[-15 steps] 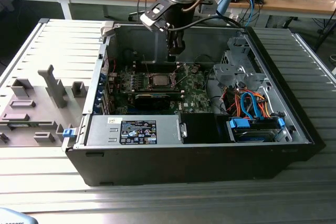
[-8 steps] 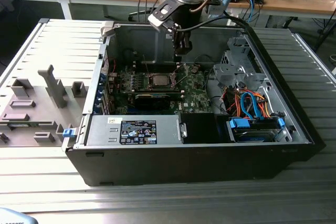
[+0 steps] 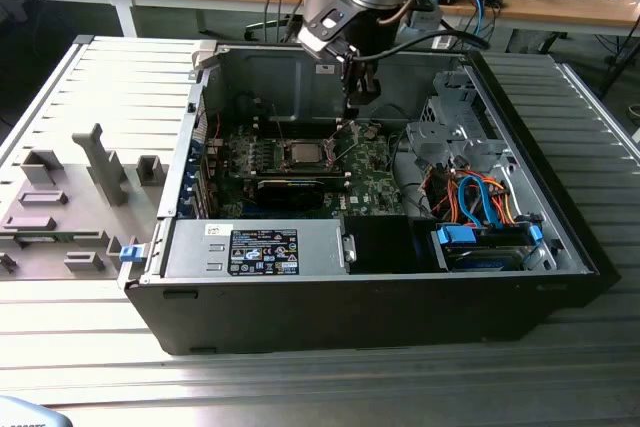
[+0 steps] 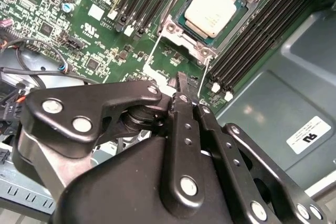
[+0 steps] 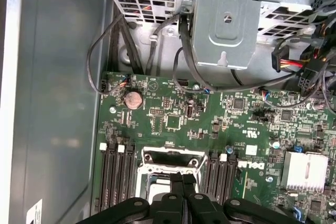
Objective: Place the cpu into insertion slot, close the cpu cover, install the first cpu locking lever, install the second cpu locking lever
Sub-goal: 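Close the cpu cover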
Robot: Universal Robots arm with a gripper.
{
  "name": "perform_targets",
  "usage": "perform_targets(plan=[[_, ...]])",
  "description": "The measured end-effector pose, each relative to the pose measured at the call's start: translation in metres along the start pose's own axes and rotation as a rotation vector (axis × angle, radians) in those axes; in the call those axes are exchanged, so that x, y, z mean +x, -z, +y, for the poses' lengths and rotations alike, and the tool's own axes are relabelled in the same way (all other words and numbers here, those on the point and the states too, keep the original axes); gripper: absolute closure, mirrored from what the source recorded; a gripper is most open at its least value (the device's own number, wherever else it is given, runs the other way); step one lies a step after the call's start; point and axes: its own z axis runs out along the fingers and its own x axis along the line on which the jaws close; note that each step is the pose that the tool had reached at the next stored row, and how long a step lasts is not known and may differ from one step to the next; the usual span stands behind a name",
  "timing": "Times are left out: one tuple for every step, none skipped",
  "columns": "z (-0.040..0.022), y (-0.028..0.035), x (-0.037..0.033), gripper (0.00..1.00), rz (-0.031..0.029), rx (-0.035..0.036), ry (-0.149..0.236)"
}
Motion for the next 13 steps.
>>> perform_targets(plan=[[0.0009, -0.0001, -0.0001, 0.89, -0.0001, 0.0001, 0.000], [0.0015, -0.0001, -0.0002, 0.89, -0.0001, 0.0001, 0.000], [0.0021, -0.0002, -0.0003, 0.89, 0.0000, 0.0001, 0.000], [0.0027, -0.0003, -0.0003, 0.89, 0.0001, -0.0001, 0.000], [0.0033, -0.0003, -0.0003, 0.89, 0.0000, 0.0000, 0.000], [0.0038, -0.0004, -0.0004, 0.89, 0.0000, 0.0001, 0.000], [0.0043, -0.0005, -0.0005, 0.89, 0.0001, 0.0000, 0.000], [0.0047, -0.0005, -0.0005, 0.89, 0.0000, 0.0001, 0.000], [0.0052, -0.0006, -0.0005, 0.89, 0.0000, 0.0000, 0.000], [0.0058, -0.0007, -0.0006, 0.89, 0.0000, 0.0001, 0.000], [0.0065, -0.0008, -0.0007, 0.89, 0.0000, 0.0000, 0.000], [0.0071, -0.0011, -0.0008, 0.89, 0.0001, 0.0000, 0.000], [0.0077, -0.0013, -0.0008, 0.89, 0.0001, 0.0000, 0.000]])
